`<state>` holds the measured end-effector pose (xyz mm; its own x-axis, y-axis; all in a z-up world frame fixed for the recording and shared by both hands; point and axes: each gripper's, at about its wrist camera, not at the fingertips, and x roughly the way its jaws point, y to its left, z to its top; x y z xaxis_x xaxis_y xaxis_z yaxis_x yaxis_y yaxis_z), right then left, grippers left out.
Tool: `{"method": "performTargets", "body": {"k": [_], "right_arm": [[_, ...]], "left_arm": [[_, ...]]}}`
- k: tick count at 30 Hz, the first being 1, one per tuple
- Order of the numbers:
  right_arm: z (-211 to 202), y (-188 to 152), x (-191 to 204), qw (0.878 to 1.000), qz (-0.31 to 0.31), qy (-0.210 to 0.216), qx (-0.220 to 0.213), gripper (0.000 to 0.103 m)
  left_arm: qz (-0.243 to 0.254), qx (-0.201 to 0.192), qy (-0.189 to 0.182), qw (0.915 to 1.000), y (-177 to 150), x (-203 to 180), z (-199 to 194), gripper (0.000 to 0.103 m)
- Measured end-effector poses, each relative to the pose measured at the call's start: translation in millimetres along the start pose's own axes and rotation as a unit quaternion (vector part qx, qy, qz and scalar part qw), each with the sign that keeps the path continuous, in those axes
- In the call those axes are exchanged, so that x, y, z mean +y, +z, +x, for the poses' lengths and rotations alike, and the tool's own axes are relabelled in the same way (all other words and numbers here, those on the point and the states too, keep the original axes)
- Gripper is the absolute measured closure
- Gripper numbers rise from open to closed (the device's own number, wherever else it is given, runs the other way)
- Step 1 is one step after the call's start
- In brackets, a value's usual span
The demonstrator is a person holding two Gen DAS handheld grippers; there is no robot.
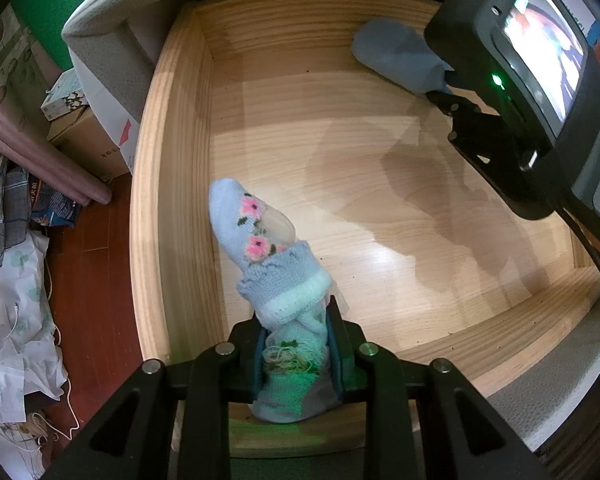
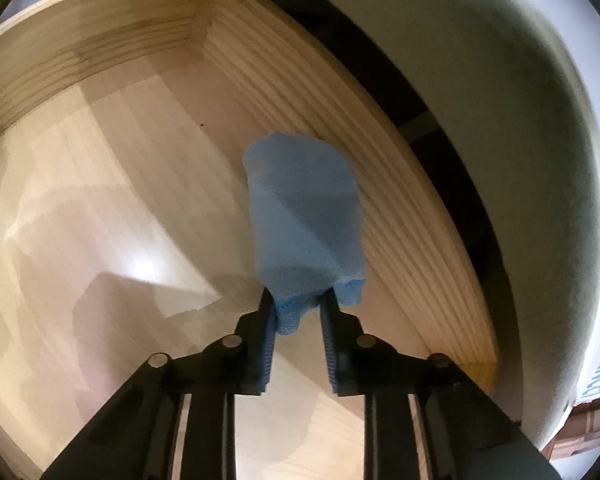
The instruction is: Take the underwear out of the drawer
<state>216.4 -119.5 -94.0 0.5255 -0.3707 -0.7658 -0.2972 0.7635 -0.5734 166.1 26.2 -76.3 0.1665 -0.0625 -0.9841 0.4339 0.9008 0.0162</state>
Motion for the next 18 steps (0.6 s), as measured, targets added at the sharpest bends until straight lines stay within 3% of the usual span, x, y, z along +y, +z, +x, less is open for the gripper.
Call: {"method": "performTargets", "body": {"k": [2, 8, 15, 18], "right_arm": [[-3.2, 0.9, 6.0, 1.0, -0.003, 0.005, 0.003, 0.098], [-10.9, -8.8, 7.9, 0.999, -0.006, 0.045, 0.019, 0.099], [-28.5, -13.3, 19.6, 0.998, -0.04, 0.043, -0.001, 0.098], [-37.1, -20.4, 19.2, 0.998, -0.044, 0.044, -0.007, 0.08]], "left_arm": [[0.0, 0.0, 0.0, 1.0, 0.1, 0.0, -0.1, 0.078], [-0.001, -0.002, -0.001, 1.0, 0.2, 0.4, -0.6, 0.078], [-0.002, -0.003, -0.002, 1.0, 0.6, 0.8, -0.7, 0.078], [-0.002, -0.003, -0.002, 1.0, 0.0, 0.9, -0.9, 0.078]]}}
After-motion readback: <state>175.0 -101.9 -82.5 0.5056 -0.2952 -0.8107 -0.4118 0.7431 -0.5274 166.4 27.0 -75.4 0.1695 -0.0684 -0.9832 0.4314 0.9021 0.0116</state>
